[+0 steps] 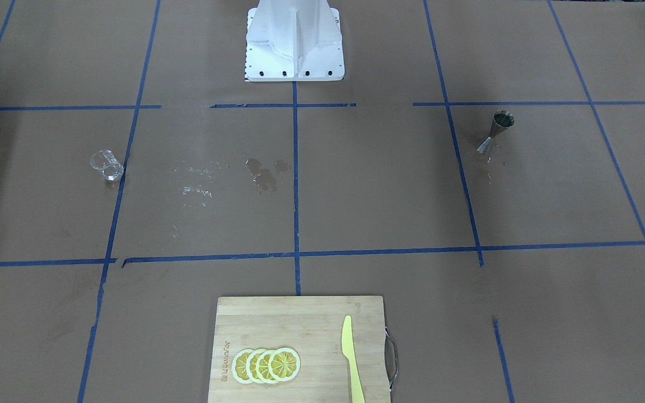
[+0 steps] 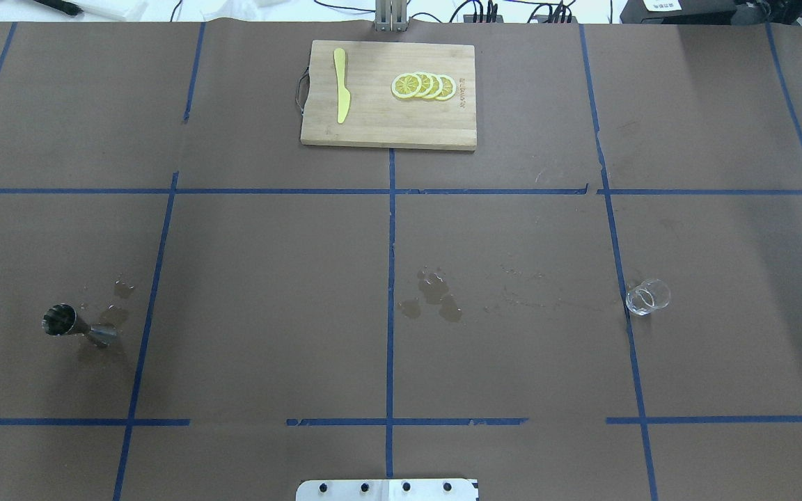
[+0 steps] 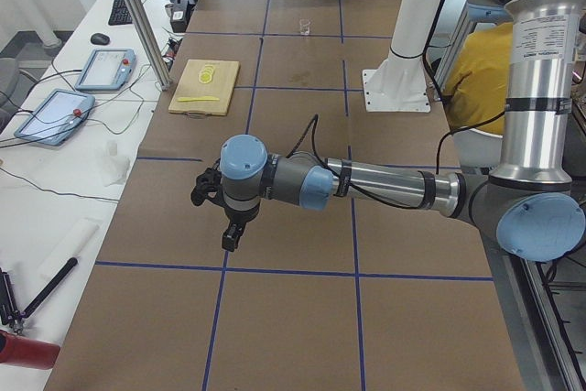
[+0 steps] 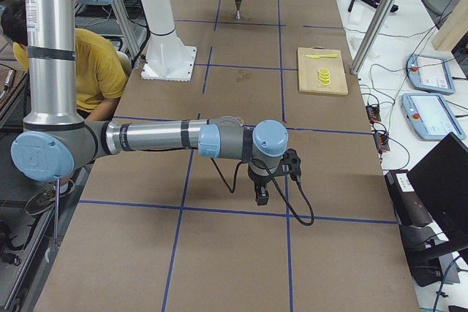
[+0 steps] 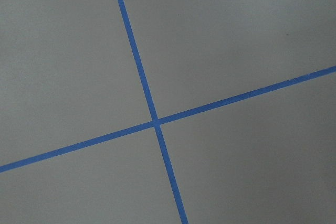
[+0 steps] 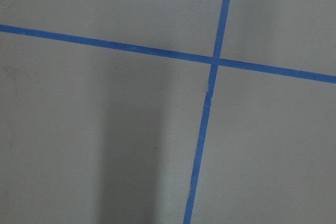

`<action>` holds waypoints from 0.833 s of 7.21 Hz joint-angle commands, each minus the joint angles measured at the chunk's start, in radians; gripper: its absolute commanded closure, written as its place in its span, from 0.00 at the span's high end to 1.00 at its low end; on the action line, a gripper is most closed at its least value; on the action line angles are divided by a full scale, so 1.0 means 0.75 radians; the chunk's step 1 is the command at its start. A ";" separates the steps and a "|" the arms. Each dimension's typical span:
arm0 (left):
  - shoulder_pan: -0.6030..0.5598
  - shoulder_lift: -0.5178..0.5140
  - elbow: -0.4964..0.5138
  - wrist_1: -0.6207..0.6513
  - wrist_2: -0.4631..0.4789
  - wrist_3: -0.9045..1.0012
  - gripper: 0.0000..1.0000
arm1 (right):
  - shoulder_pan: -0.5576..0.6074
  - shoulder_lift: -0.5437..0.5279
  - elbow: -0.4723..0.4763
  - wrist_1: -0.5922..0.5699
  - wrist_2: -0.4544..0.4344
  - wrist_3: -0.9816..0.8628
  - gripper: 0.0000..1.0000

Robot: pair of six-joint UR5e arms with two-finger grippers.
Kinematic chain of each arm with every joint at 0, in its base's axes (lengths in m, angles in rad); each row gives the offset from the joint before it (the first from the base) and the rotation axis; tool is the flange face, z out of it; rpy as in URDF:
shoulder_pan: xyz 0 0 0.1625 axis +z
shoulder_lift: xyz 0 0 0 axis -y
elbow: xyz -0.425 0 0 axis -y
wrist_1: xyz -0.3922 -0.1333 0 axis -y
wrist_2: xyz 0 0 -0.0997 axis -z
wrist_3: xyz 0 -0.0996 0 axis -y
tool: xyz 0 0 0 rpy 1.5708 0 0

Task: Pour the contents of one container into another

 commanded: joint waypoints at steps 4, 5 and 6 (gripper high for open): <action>-0.002 0.005 0.001 0.004 0.000 0.007 1.00 | 0.000 0.002 -0.004 0.002 -0.002 -0.001 1.00; -0.002 0.011 0.007 0.008 -0.002 0.007 1.00 | 0.000 0.002 0.000 0.002 -0.002 -0.001 1.00; -0.004 0.021 -0.007 0.008 0.000 0.007 1.00 | 0.000 0.008 0.000 0.002 -0.004 -0.001 1.00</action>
